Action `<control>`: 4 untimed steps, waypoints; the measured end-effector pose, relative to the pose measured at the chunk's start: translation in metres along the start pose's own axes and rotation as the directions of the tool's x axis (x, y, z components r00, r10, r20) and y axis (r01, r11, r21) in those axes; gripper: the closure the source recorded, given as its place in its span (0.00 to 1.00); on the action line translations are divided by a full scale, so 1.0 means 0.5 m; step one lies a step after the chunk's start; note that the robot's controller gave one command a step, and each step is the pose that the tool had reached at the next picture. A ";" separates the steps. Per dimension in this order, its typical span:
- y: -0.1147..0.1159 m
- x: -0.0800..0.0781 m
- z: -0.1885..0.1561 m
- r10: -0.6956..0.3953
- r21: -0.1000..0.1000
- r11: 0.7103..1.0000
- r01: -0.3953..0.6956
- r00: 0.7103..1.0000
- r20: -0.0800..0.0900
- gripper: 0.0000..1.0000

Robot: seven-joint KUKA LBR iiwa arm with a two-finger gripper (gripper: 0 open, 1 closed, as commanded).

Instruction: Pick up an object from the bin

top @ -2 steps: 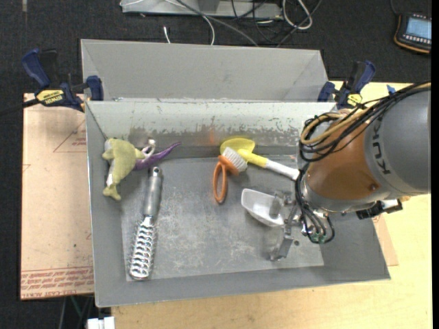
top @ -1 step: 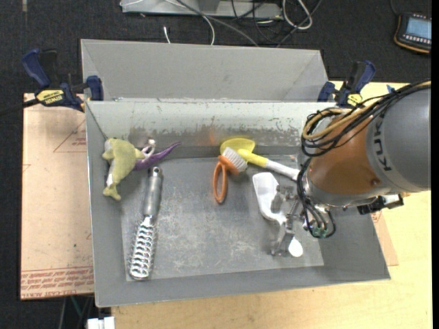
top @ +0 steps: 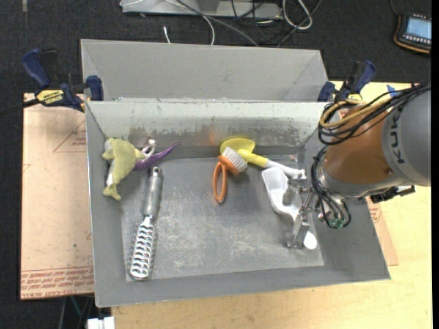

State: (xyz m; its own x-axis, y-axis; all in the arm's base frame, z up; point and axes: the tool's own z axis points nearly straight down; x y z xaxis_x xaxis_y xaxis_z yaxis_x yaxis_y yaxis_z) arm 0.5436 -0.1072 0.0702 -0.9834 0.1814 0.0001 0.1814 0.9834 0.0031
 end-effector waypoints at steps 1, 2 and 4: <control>-0.031 -0.013 -0.001 -0.009 -0.003 1.000 0.009 1.000 0.006 0.00; -0.002 -0.004 -0.001 -0.005 -0.003 1.000 0.005 1.000 0.003 1.00; -0.002 0.001 -0.026 -0.006 -0.004 1.000 0.006 1.000 -0.004 1.00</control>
Offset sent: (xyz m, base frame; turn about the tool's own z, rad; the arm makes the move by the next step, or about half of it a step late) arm 0.0009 -0.0026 0.0002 -0.0035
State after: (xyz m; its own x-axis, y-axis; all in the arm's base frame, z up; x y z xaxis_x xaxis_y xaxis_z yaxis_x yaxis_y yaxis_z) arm 0.5432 -0.1080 0.0832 -0.9844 0.1757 0.0044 0.1757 0.9844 0.0068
